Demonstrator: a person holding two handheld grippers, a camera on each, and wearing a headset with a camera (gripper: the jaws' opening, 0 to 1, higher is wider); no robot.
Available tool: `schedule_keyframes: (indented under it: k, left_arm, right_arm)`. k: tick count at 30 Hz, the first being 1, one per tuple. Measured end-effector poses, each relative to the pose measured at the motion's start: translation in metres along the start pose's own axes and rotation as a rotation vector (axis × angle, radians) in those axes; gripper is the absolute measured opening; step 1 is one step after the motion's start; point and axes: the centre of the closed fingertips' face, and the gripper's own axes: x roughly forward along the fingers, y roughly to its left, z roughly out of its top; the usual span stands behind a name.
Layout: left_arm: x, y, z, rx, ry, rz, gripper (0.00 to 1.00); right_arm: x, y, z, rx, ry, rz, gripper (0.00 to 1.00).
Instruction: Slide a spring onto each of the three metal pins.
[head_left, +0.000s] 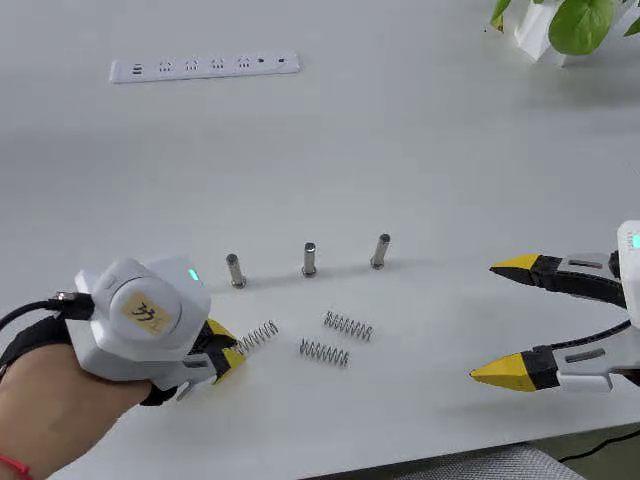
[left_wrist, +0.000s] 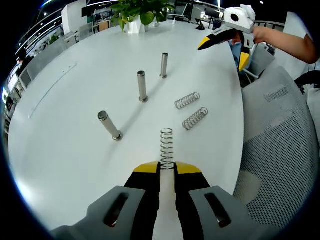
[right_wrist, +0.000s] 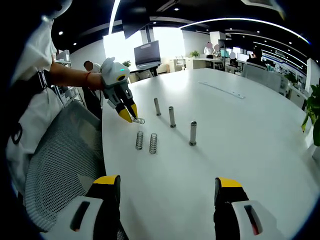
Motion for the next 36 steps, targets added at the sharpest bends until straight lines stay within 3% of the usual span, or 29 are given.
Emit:
schedule_keyframes:
  k: [9,15,22,27,30,33,35,36]
  left_arm:
    - [-0.015,-0.004,0.011,-0.037,-0.081,-0.007,0.07]
    - [-0.027,-0.013,0.027,-0.032,-0.153,-0.026,0.07]
    - [-0.038,-0.018,0.045,-0.039,-0.234,-0.035,0.07]
    - [-0.043,-0.023,0.056,-0.044,-0.286,-0.049,0.07]
    - [-0.047,-0.025,0.063,-0.049,-0.318,-0.052,0.07]
    - [-0.05,-0.025,0.068,-0.064,-0.347,-0.057,0.07]
    - [-0.052,-0.024,0.071,-0.063,-0.362,-0.056,0.07]
    - [-0.053,-0.024,0.073,-0.066,-0.371,-0.058,0.07]
  right_arm:
    - [-0.004,0.004,0.023,-0.01,-0.041,0.01,0.73]
    - [-0.002,0.012,0.047,-0.034,-0.069,0.03,0.68]
    - [0.009,0.03,0.081,-0.028,-0.141,0.079,0.59]
    - [0.025,0.048,0.107,0.045,-0.225,0.128,0.47]
    - [0.036,0.054,0.121,0.127,-0.288,0.142,0.43]
    - [0.046,0.056,0.129,0.187,-0.327,0.14,0.4]
    - [0.052,0.061,0.134,0.265,-0.368,0.174,0.39]
    - [0.054,0.062,0.134,0.27,-0.366,0.177,0.38]
